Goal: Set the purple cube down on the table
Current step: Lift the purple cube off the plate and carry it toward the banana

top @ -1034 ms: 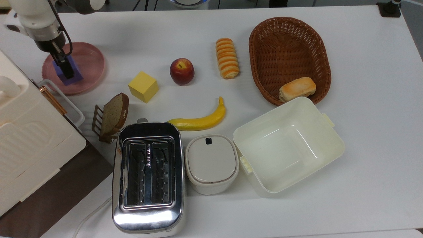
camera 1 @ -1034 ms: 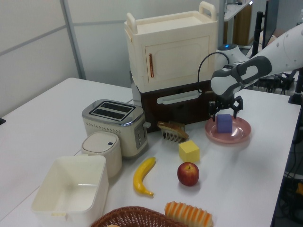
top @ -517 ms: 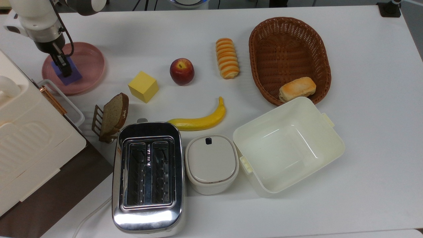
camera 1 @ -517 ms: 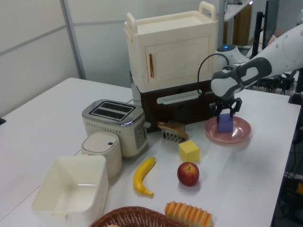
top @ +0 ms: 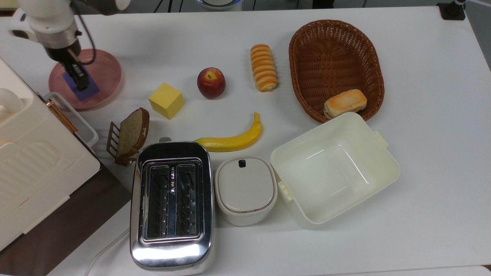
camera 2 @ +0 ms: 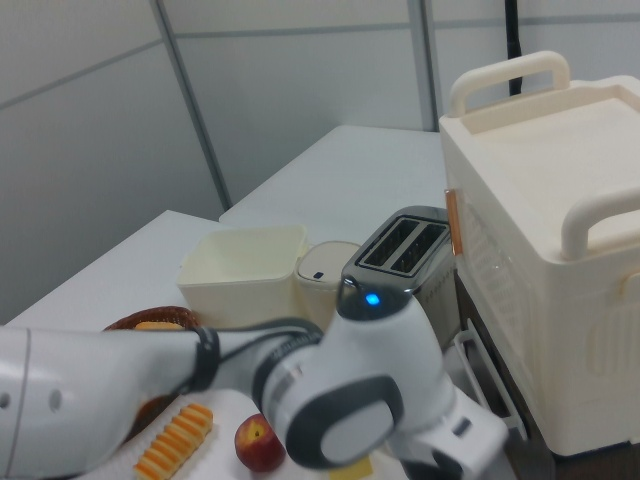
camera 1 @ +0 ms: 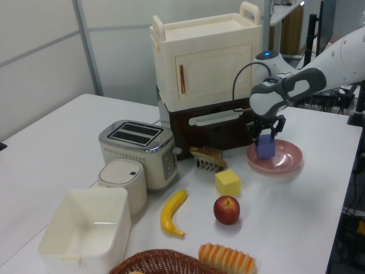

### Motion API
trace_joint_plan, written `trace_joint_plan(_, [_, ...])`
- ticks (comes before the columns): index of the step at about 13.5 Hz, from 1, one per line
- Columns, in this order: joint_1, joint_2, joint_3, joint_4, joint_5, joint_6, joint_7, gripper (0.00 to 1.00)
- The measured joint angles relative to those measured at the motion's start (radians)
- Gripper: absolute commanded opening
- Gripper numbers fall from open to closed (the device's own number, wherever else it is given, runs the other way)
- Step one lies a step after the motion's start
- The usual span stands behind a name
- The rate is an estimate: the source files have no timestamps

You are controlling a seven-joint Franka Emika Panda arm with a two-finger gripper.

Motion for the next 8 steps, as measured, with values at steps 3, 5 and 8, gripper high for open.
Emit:
trace_joint_plan(3, [0.1,-0.084,0.03,0.016,-0.001,-0.161,-0.035,0.21])
trace_joint_plan(5, [0.144,-0.117,0.081,0.016,-0.001,-0.206,-0.035,0.21])
trace_joint_plan(8, [0.184,-0.125,0.12,0.028,-0.001,-0.218,-0.035,0.21])
